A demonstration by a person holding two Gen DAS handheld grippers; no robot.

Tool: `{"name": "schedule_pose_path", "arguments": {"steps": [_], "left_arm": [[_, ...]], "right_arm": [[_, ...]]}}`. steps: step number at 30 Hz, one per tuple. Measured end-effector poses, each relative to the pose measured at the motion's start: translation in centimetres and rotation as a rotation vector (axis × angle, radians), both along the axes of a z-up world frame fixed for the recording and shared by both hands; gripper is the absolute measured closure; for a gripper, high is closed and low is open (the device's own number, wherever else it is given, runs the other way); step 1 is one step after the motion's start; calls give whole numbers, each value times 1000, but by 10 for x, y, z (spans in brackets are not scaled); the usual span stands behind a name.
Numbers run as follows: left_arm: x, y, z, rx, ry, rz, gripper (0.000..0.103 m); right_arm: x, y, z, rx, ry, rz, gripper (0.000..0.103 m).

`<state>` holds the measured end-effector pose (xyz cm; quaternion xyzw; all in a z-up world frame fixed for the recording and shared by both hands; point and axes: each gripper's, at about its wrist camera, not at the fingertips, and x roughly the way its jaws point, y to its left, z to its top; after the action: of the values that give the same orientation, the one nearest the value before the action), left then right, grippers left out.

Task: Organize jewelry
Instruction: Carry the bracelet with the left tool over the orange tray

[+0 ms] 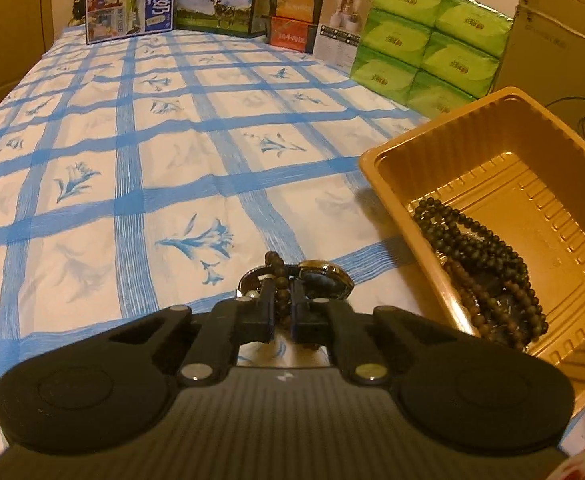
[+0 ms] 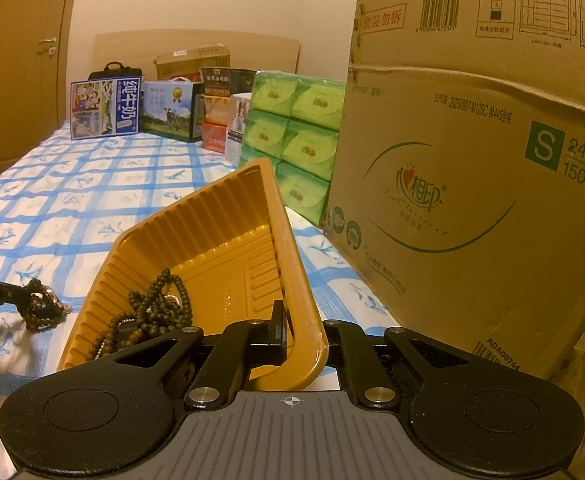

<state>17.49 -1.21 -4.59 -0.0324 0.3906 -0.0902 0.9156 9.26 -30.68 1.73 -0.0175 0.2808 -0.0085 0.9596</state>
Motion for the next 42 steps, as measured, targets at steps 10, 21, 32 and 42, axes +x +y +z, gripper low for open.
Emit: {"name": "schedule_pose_path", "arguments": {"steps": [10,21,32,42], "left_arm": [[-4,4,36,-37,-62,-80,98],[-9,17,67,-70,-116,-125,98],[-18,-12,82,-90,-127,-204,98],[-35,-74,83,-160,-109,-366,98]], "right_arm": [[0,-1,0,-1,-1,3,97],[0,1,1,0,-4,3,97],[0,1,2,0,-5,3,97],[0,4,5,1,-8,6,97]]}}
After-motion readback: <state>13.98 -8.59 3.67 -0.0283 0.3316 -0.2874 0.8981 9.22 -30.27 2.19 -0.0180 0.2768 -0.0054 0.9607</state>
